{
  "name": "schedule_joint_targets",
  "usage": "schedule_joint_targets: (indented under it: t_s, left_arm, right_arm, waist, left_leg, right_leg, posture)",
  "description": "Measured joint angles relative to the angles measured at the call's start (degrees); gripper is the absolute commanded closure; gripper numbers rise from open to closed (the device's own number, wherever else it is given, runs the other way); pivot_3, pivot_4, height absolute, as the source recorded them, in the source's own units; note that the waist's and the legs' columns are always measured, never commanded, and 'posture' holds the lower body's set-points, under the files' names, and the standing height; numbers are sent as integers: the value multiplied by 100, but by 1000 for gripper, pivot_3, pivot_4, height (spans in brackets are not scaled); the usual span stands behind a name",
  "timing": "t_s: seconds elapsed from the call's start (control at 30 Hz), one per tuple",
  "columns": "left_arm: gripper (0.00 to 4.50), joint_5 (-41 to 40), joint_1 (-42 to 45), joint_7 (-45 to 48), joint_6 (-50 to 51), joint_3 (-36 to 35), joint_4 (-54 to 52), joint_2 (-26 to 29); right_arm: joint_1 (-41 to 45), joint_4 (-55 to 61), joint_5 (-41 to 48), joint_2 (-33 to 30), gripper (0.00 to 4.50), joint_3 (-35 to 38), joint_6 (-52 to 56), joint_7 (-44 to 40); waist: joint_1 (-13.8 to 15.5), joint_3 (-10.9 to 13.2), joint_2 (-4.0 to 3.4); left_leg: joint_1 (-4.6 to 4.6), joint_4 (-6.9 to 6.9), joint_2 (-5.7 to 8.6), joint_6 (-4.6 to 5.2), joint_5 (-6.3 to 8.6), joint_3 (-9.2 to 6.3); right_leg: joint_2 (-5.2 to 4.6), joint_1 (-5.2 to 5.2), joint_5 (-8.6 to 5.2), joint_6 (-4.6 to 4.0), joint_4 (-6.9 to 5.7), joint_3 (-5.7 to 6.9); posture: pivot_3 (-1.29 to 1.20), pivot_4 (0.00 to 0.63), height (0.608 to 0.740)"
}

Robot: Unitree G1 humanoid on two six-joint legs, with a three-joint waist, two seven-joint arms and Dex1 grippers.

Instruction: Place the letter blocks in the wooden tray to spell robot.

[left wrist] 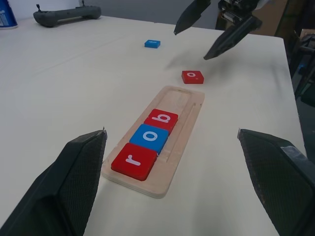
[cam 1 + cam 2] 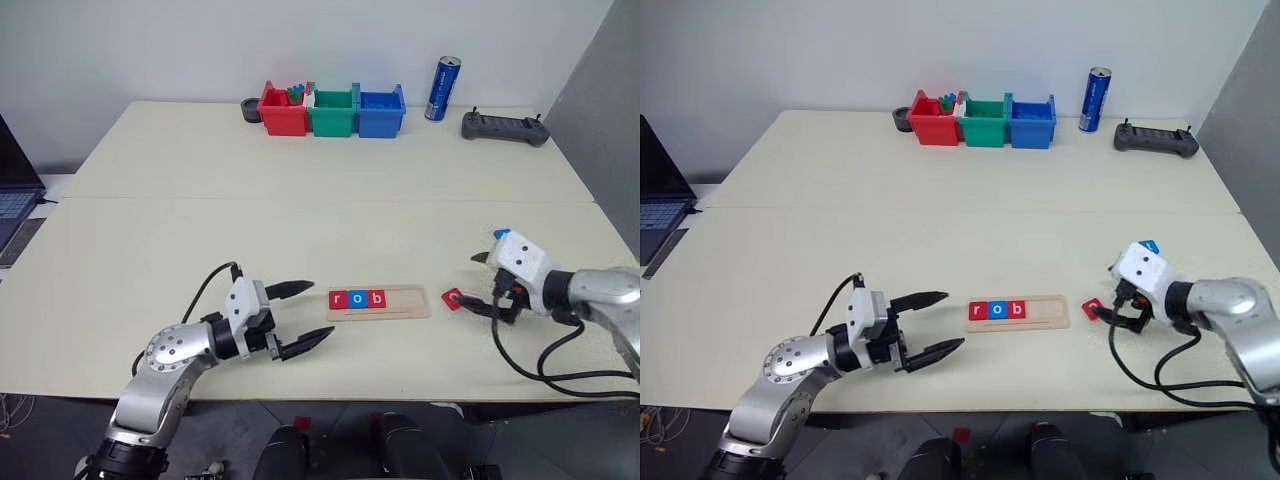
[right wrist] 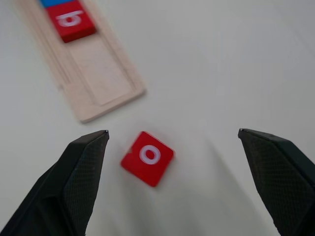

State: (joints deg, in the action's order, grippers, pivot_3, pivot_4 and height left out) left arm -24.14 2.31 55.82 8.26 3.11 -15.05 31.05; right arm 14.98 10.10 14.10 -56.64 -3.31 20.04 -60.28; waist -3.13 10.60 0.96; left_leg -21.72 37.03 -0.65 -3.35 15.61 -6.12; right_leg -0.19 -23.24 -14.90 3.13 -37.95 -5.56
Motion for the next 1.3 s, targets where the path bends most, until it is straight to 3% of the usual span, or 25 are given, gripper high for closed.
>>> schedule_joint_targets:
  t_s: [0.23,0.53,0.83,0.93,1.17,1.3]
  left_arm:
    - [0,11,82,-11,-17,98,42,-65]
    - [0,14,-102,-46,-15,78,-23,-29]
    - [0,16,-165,-129,-23,74,-36,-20]
    - [0,16,-165,-132,-27,74,-36,-20]
    - [0,16,-150,-130,-35,74,-35,-20]
    - [0,16,-129,-126,-44,75,-33,-21]
  right_arm:
    - [1149,-2401,-566,386,25,-731,-2489,-1517]
    - [2181,-4284,-1019,1011,25,-1178,-3572,-2271]
    - [2511,-5041,-1184,1056,25,-1217,-4023,-2488]
    - [2511,-5063,-1185,1052,639,-1218,-4066,-2540]
    - [2490,-5008,-1199,1052,3008,-1215,-3974,-2578]
    - [2455,-4876,-1188,1053,3044,-1188,-3788,-2568]
  waist:
    - [-34,1,0]
    - [-12,1,0]
    - [-9,1,-2]
    - [-8,1,-2]
    - [-10,1,-2]
    - [-11,1,-2]
  left_leg:
    - [8,0,-2,-1,0,2]
    - [7,0,2,-1,-1,-2]
    - [8,1,4,-1,-1,-3]
    - [8,1,4,-1,-1,-3]
    - [13,1,4,-1,-1,-2]
    - [14,1,3,-1,-1,-3]
  right_leg:
    - [1,0,2,-4,-6,-1]
    - [-8,0,4,-6,-9,0]
    - [-9,3,4,-6,-9,1]
    - [-9,3,4,-6,-10,1]
    - [-9,3,5,-8,-14,1]
    - [-9,4,5,-8,-16,1]
  posture:
    - [0,150,740]
    - [0,150,740]
    - [0,150,740]
    - [0,150,740]
    - [0,150,740]
    - [0,150,740]
